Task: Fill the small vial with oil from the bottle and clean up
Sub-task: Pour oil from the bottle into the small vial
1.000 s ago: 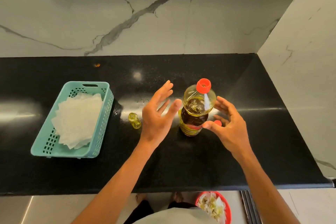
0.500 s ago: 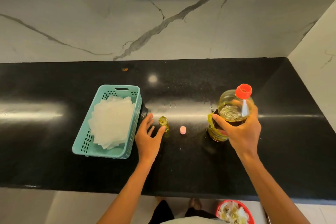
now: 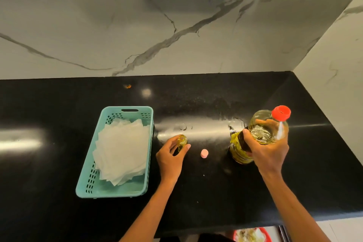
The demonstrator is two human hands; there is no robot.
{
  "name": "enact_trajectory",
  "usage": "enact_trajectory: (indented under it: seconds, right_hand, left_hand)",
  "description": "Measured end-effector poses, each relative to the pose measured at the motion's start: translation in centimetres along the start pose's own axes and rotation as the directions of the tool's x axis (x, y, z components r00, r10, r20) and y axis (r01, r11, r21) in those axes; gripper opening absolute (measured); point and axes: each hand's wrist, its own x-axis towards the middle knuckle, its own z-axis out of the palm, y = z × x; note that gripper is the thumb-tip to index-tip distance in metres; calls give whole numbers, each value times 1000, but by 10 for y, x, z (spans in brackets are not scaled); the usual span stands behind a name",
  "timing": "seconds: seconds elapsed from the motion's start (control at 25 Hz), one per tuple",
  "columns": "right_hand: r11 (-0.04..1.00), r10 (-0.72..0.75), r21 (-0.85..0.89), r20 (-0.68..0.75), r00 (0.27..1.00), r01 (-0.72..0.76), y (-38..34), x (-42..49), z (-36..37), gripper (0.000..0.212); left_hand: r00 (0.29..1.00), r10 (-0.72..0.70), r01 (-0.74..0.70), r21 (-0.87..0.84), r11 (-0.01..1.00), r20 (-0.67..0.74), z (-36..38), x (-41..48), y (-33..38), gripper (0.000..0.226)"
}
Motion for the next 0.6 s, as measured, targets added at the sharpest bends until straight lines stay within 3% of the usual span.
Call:
enact_trajectory:
  seconds: [0.08, 0.2, 0.4, 0.6]
  right_hand:
    - [998, -35, -50, 37, 999, 37, -5, 8, 2, 83]
    - [971, -161, -142, 214, 963, 194, -18, 25, 3, 72]
    - [878, -219, -227, 594, 774, 422, -51, 58, -3, 82]
    - [736, -208, -331, 719, 663, 591, -63, 79, -11, 91]
  left_hand:
    - [1000, 27, -27, -20, 999, -3, 2, 10, 14, 40]
    - [991, 133, -133, -7, 991, -8, 5, 20, 51, 37]
    - [947, 299, -298, -26, 954, 115, 13, 26, 108, 40]
    - [920, 362, -359, -46, 932, 148, 26, 21, 123, 41]
